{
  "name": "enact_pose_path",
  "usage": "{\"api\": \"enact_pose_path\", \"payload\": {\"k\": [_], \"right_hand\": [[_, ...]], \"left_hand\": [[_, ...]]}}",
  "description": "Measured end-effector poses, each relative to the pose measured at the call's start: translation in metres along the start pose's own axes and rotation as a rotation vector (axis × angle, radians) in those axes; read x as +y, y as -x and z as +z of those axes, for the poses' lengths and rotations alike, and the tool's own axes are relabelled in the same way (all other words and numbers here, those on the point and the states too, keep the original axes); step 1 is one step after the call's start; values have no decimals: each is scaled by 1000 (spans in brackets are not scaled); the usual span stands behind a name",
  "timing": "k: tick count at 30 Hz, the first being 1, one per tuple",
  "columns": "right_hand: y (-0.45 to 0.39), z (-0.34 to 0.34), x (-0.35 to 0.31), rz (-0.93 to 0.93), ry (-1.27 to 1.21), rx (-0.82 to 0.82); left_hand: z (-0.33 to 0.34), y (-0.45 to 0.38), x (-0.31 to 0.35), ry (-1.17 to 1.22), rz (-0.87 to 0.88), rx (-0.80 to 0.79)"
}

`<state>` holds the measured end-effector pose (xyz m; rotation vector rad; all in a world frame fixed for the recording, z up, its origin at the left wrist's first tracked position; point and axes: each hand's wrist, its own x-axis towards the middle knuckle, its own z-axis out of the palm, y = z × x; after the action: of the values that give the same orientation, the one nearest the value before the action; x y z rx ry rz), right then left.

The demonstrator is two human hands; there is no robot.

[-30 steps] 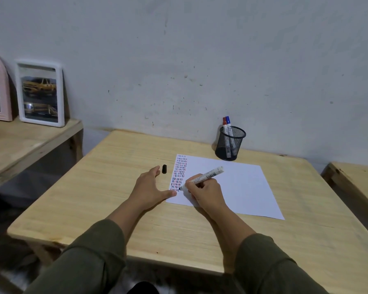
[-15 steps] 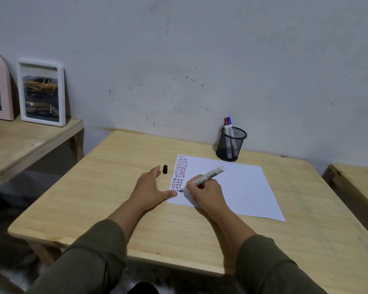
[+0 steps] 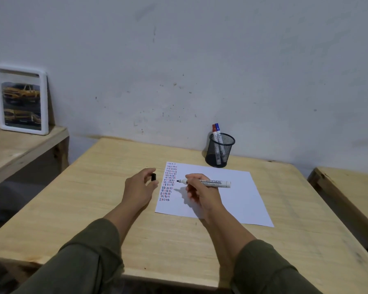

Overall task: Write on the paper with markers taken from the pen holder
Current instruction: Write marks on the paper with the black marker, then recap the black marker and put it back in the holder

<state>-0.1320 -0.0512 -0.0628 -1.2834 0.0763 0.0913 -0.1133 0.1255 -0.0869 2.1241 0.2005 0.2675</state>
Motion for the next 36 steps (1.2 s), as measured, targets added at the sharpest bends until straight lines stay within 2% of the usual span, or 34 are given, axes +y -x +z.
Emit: {"api": "enact_pose_path", "payload": {"k": [4,8,12,16,19,30,36], "right_hand": [[-6,-6,-9,-39,31,6],[-11,-14,-23,-66,53,-2],[-13,-20,-40,-119,33,-11],[-12,-28,-58,-169,34,8],[-11,-34,-67,-209,43,16],[-2,-49,-80,-264,23,39],[1,-55,-85,-293,104,39]], "left_hand": [[10,-12,1,-100,-5,29],[19,-14,17,-56,-25,81],[32,-13,48,354,-179,176],[39,-14,81,844,-307,28],[43,-6,104,1007,-357,-40],[61,5,133,1089,-312,-163],[57,11,141,1072,-302,-193]]}}
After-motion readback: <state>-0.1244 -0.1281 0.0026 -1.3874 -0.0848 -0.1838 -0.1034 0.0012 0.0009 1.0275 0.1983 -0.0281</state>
